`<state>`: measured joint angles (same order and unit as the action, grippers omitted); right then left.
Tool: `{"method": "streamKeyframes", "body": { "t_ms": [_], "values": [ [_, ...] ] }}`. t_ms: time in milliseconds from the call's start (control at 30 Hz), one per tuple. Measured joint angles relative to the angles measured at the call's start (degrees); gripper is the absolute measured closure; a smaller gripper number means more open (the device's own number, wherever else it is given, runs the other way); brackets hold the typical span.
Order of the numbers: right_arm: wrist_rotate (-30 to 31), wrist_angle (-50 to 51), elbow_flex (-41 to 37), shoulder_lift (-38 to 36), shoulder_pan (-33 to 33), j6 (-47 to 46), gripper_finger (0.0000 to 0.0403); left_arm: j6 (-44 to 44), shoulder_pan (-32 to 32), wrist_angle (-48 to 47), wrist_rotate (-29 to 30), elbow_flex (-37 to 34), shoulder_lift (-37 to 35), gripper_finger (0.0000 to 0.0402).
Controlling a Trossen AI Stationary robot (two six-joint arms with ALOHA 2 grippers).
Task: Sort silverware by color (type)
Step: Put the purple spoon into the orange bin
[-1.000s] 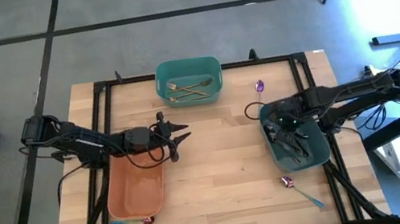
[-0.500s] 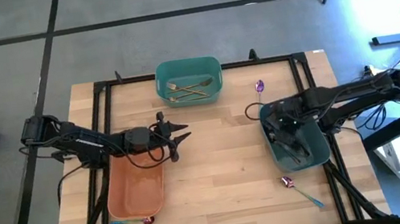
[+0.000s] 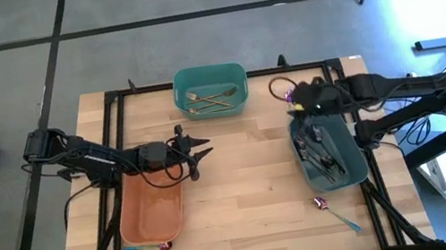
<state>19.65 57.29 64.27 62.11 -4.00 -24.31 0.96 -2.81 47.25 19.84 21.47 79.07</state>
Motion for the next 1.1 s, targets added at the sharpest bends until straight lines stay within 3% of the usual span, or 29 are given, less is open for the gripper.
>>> {"method": "streamKeyframes", "body": {
  "t_ms": [500,800,900,1100],
  "values": [
    [-3.8,-1.8,-0.1,14.0,-24.7,9.0,0.0249,0.0,0.0,0.0,0.0,0.0,0.0,0.0276],
    [-3.9,-3.2,-0.2,18.0,-27.7,10.1,0.0248,0.0,0.0,0.0,0.0,0.0,0.0,0.0276],
    [-6.4,-2.7,-0.2,19.5,-28.5,10.2,0.0247,0.0,0.0,0.0,0.0,0.0,0.0,0.0276],
    [-10.1,-1.8,-0.3,23.3,-30.3,10.3,0.0187,0.0,0.0,0.0,0.0,0.0,0.0,0.0276]
  ]
}}
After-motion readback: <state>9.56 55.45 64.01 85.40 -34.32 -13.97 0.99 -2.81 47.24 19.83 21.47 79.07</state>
